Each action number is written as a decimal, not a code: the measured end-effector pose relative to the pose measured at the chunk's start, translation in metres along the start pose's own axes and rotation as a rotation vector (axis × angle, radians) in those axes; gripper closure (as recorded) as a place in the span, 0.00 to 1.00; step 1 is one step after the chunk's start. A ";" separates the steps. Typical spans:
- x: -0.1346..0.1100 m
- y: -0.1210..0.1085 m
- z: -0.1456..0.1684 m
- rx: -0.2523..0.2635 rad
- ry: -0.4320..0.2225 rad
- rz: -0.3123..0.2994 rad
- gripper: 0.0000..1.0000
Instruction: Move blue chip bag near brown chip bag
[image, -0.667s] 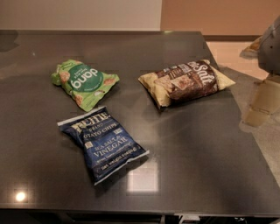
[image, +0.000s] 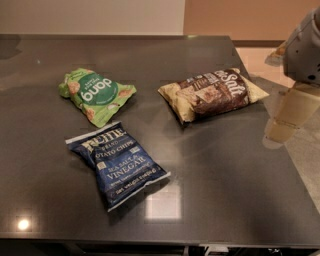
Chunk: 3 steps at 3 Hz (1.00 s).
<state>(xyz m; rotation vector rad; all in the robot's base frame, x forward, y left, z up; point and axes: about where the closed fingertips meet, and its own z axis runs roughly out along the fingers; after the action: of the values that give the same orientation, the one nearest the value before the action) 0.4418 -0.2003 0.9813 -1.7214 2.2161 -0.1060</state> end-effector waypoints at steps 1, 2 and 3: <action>-0.036 0.004 0.005 -0.012 -0.038 -0.003 0.00; -0.095 0.016 0.022 -0.062 -0.098 -0.041 0.00; -0.125 0.027 0.042 -0.104 -0.116 -0.072 0.00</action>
Offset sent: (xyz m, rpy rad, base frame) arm 0.0161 0.1334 -0.0064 0.1350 0.0564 0.1070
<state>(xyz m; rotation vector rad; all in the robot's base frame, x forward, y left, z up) 0.4558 -0.0679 0.9614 -1.8138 2.1100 0.0913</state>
